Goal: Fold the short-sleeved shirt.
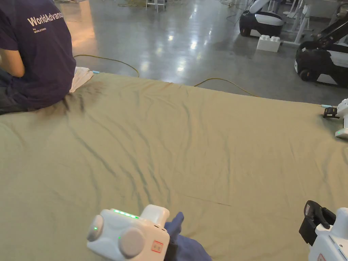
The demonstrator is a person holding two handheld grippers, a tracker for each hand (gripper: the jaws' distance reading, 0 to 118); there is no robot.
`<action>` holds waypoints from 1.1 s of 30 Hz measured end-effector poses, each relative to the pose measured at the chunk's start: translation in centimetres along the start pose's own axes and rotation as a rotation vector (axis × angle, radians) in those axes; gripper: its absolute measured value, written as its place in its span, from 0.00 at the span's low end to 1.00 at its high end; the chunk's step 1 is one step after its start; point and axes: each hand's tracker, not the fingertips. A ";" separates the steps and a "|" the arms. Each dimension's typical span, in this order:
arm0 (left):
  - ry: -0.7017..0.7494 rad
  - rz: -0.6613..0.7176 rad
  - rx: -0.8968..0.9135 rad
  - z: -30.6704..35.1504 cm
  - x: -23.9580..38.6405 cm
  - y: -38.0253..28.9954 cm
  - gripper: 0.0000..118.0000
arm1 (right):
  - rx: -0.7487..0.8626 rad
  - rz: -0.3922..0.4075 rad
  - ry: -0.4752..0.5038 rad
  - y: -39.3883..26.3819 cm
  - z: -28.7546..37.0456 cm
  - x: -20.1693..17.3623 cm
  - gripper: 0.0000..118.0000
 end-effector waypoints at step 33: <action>-0.203 0.104 -0.064 -9.0 0.6 -3.6 0.11 | -0.042 -0.024 -0.025 -1.1 0.3 0.6 0.00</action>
